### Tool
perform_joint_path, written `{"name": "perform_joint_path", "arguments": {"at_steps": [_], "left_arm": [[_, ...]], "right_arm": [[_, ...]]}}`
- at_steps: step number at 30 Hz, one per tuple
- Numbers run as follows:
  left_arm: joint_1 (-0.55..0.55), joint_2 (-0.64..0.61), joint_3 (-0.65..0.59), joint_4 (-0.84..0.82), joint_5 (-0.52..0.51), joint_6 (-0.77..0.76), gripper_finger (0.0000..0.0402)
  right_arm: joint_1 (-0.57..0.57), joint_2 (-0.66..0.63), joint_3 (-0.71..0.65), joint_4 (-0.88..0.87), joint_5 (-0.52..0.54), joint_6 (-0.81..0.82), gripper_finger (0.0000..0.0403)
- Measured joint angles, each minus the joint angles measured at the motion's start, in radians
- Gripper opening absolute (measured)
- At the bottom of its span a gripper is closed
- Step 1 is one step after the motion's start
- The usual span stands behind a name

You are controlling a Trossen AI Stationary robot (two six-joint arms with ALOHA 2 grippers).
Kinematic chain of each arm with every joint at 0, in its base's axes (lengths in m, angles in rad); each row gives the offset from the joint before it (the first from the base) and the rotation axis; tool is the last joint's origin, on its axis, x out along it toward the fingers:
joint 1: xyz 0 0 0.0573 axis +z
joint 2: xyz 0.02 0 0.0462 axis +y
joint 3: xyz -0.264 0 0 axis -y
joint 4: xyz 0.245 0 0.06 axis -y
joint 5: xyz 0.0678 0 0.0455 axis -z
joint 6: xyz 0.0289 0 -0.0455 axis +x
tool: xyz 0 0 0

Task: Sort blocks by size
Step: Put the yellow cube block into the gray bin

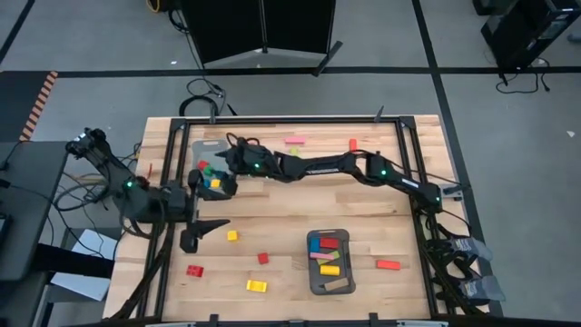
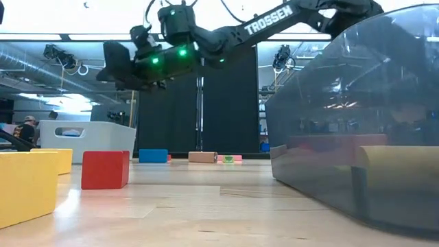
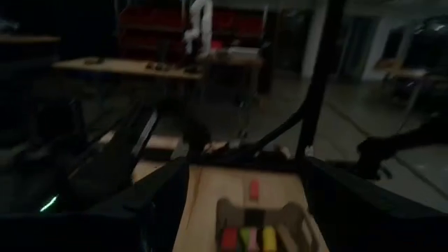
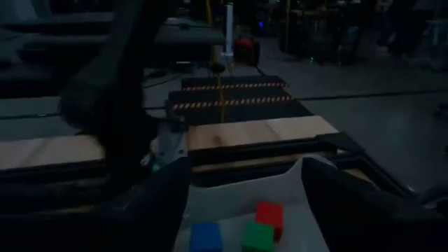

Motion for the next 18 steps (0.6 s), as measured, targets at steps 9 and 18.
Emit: {"name": "perform_joint_path", "arguments": {"at_steps": [9, 18], "left_arm": [[-0.024, 0.057, 0.000, -0.259, -0.060, -0.295, 0.0280], [0.009, 0.256, 0.000, -0.650, 0.120, -0.775, 0.0280]], "right_arm": [[0.019, -0.426, -0.715, 0.329, 0.052, -0.018, 0.0213], [0.086, -1.003, -1.298, 0.406, 0.151, -0.044, 0.0219]]}}
